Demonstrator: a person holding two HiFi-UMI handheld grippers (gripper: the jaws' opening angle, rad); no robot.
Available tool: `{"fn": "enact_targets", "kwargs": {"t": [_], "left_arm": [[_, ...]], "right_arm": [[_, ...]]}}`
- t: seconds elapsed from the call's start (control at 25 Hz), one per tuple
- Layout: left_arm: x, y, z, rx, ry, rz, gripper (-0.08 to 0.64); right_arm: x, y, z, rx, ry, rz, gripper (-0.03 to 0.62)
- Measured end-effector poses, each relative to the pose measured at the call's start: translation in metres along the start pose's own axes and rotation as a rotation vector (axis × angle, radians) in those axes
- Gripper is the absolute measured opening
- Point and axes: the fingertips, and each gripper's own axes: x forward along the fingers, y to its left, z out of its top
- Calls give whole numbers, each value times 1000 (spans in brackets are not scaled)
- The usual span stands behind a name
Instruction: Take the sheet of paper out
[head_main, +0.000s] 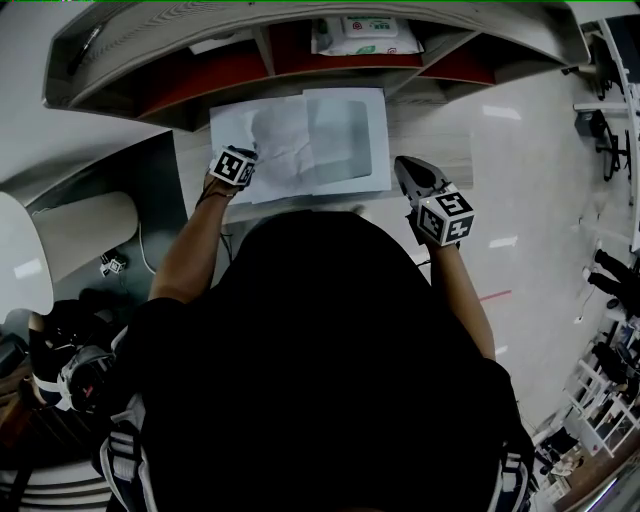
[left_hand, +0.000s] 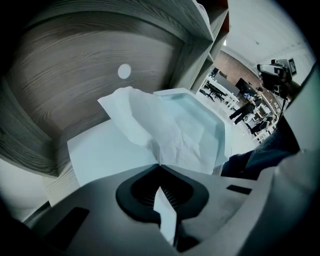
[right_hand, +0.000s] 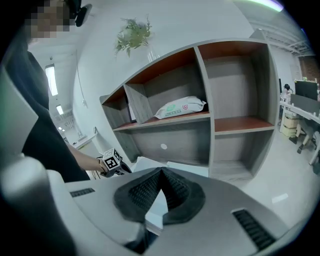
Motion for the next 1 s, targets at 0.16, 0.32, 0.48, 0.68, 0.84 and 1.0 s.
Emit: {"fn": "enact_targets", "kwargs": {"t": [0.16,0.32,0.48,0.68,0.84,1.0], "left_arm": [[-15,4,-3,-16,-30,15,18],[-26,10,-12,-30,-47,37,18],[-37,11,-17,-48,-82,58,18],[-53,5,-17,-84,-137,69,18],[-63,0,-20,-91,-158,89,18],[-71,-4,-20,-98,-178,107,18]], "right_arm": [[3,4,-1,-20,17,15,12],[7,9,3,-24,10,25,12],[10,15,4,-51,8,47,12],[10,15,6,-67,3,65,12],[10,16,10,-85,-6,78,12],[6,13,16,-87,-26,81,12]]}}
